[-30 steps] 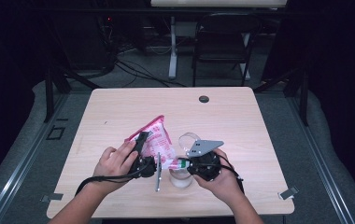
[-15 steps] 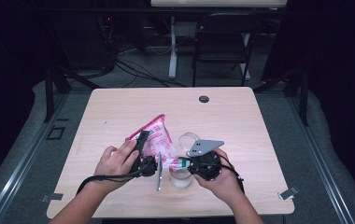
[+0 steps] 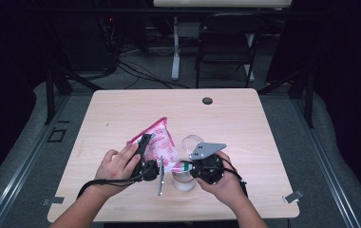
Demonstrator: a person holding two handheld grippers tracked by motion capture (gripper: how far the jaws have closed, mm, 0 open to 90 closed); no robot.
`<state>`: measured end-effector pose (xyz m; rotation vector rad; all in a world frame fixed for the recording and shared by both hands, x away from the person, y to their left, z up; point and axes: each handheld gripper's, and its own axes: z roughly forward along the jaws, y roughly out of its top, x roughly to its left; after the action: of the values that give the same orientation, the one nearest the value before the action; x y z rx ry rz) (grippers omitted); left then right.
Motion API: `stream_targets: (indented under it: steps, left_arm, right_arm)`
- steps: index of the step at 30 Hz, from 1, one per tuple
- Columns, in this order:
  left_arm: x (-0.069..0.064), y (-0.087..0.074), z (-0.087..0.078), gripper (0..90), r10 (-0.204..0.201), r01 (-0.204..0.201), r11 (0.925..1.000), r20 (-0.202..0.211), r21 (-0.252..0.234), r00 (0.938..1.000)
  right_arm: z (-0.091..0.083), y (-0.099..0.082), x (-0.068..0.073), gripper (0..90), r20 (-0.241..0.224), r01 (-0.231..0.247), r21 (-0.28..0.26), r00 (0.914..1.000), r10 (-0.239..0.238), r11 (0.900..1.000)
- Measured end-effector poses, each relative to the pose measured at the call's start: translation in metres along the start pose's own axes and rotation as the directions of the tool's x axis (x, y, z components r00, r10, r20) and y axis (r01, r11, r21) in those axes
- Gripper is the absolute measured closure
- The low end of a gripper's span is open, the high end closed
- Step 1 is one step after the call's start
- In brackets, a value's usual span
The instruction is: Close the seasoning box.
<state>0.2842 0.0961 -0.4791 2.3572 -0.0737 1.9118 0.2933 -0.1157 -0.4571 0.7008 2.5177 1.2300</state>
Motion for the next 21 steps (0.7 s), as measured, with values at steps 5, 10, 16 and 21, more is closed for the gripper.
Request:
stream_targets:
  steps: [5, 10, 16, 21]
  left_arm:
    - [0.0007, 0.0003, -0.0009, 67.0, 0.004, -0.003, 1.0, -0.005, 0.006, 1.0]
    - [0.0008, 0.0001, -0.0008, 67.0, 0.002, -0.002, 1.0, -0.007, 0.002, 1.0]
    - [0.0015, 0.0, -0.0016, 67.1, 0.002, -0.002, 1.0, -0.008, 0.002, 1.0]
    - [0.0028, 0.0003, -0.002, 67.1, 0.008, -0.008, 1.0, -0.012, 0.002, 0.9999]
  right_arm:
    - [0.0001, 0.0, 0.0, 90.0, -0.001, 0.0, 0.0, 1.0, 0.0, 1.0]
    - [0.0003, 0.0, 0.0001, 90.0, -0.001, 0.0, -0.001, 1.0, 0.0, 1.0]
    - [0.0, 0.0002, 0.0004, 90.0, 0.001, 0.001, -0.001, 1.0, -0.001, 1.0]
    - [0.0, 0.0003, 0.0003, 90.0, 0.0, 0.0, -0.001, 1.0, 0.0, 1.0]
